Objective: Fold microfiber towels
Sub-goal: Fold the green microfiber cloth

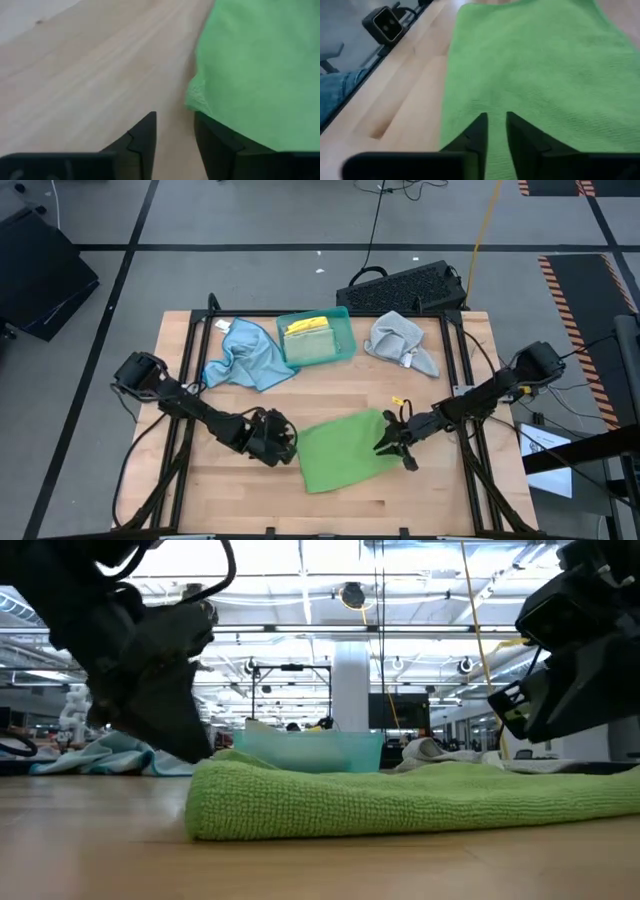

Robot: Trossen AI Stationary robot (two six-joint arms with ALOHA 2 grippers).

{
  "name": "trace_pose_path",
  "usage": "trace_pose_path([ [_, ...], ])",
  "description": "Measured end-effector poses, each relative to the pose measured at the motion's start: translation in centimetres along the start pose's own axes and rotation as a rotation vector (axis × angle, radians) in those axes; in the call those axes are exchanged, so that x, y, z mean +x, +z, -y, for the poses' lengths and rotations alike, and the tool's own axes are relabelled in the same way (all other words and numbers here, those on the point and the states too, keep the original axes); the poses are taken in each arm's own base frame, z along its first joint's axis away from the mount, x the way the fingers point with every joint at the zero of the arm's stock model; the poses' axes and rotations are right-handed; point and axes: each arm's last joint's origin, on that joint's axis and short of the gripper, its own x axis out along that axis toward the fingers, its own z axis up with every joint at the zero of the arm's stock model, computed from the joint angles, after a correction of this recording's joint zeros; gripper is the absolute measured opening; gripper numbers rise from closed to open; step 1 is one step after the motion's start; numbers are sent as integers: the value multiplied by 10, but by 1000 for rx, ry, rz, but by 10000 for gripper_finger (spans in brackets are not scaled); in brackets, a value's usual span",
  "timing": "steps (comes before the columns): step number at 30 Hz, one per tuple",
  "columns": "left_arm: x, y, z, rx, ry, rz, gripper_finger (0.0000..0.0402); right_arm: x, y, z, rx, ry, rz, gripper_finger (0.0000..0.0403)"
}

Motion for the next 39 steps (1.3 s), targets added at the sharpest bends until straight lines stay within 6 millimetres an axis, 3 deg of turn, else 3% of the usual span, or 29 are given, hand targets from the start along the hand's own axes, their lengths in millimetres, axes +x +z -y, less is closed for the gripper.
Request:
trace_pose_path([
  [6,-1,0,2,-84,-26,-11,197,1,0,1,25,-25,11,153],
  [11,-4,-10,6,-21,-54,-61,227,1,2,0,22,-18,30,185],
  [16,-7,-21,10,76,-48,4,222,0,8,-1,7,-5,87,184],
  [22,10,-36,11,153,-14,20,185,7,28,-7,-60,-11,186,170],
  [31,20,-40,11,255,23,82,138,51,48,-12,-100,4,180,158],
  [39,20,-39,11,342,20,91,168,109,63,-18,-160,43,171,157],
])
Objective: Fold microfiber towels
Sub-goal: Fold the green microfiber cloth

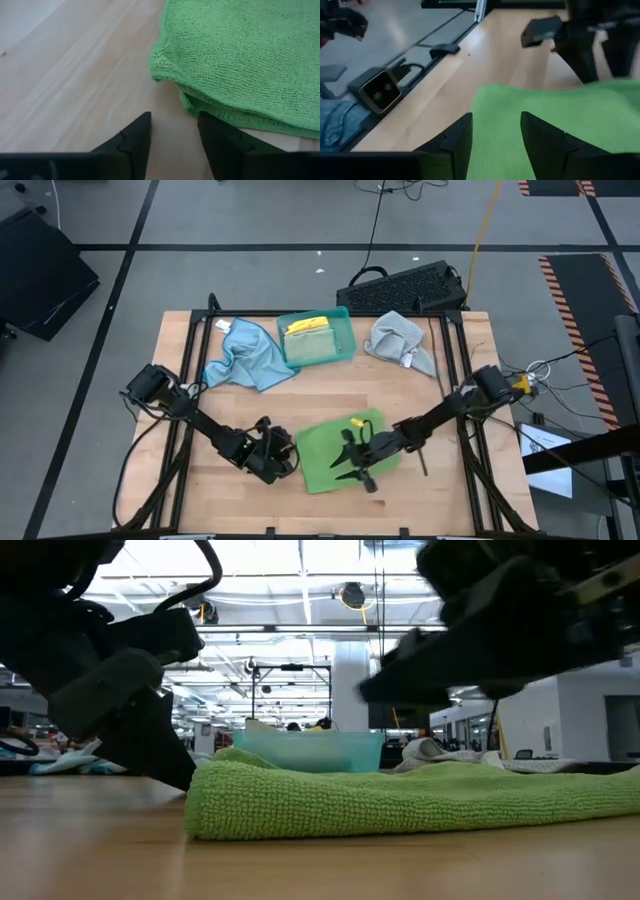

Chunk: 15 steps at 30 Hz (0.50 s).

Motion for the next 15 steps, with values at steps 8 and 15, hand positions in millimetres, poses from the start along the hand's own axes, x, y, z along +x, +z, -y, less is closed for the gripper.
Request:
trace_pose_path([
  [8,1,3,1,85,5,47,181,31,-16,5,-40,-68,19,157],
  [15,7,8,0,79,-20,32,133,44,-34,8,-40,-71,23,157],
])
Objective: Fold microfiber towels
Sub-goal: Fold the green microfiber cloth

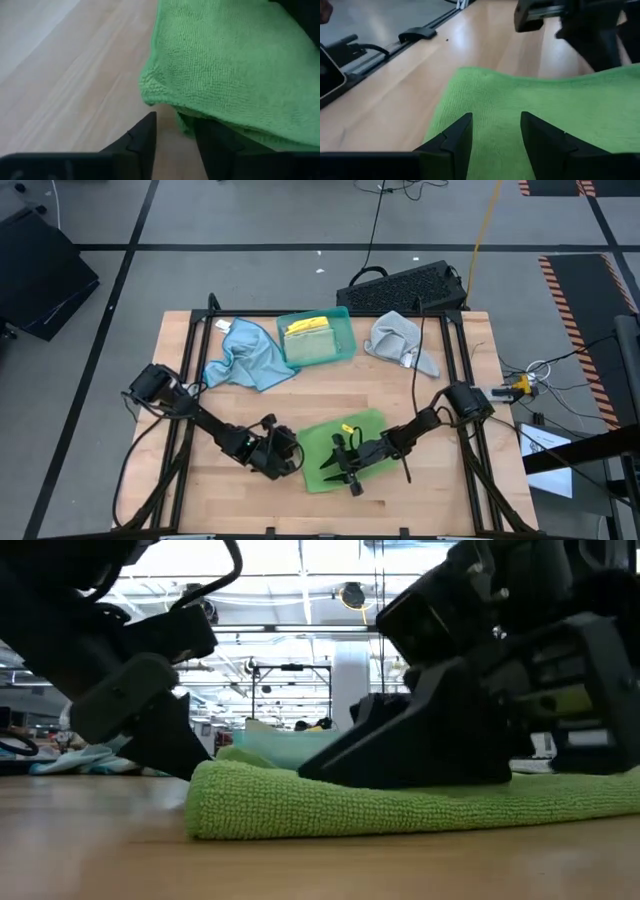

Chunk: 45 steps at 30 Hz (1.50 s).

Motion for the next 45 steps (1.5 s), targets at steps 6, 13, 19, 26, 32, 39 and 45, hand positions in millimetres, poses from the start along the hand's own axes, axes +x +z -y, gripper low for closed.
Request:
trace_pose_path([
  [6,4,2,-4,8,3,-23,66,5,-8,-2,-13,28,-14,154],
  [13,3,2,-4,21,-11,-39,11,6,-13,-1,-13,21,-34,103],
  [19,-7,8,-4,22,-39,-32,15,6,-15,0,7,13,-68,41],
  [26,-10,4,-10,48,20,-72,6,6,-16,0,27,12,-77,5],
  [32,-11,0,-14,72,60,-100,18,6,-17,0,38,14,-81,12],
  [39,-9,4,-16,100,96,-64,13,6,-17,0,39,15,-83,8],
  [45,-1,15,-21,84,104,-10,49,6,-17,0,37,17,-74,12],
])
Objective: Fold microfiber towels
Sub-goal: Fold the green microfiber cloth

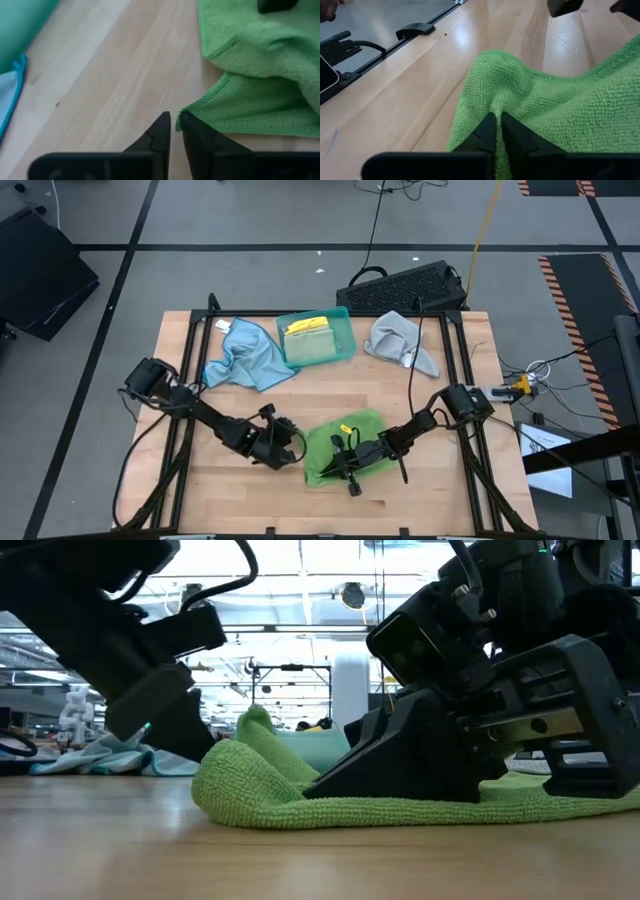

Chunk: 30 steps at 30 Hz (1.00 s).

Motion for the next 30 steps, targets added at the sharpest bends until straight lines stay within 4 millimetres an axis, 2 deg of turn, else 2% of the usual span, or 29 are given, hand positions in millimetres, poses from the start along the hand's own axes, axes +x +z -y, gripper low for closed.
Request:
trace_pose_path([
  [4,-1,1,-4,0,12,-22,68,0,0,0,-1,1,6,15],
  [9,-17,9,-17,-55,73,-1,86,0,2,-1,-5,7,30,25],
  [17,-47,28,-25,-125,10,80,117,-6,18,-2,-4,10,69,108],
  [23,-52,17,-6,-141,-61,88,122,-25,47,-4,-42,6,65,154],
  [26,-50,5,6,-141,-92,72,122,-37,59,-6,-76,5,61,161],
  [30,-40,2,24,-174,-140,140,122,-53,61,-4,-120,-5,50,159],
])
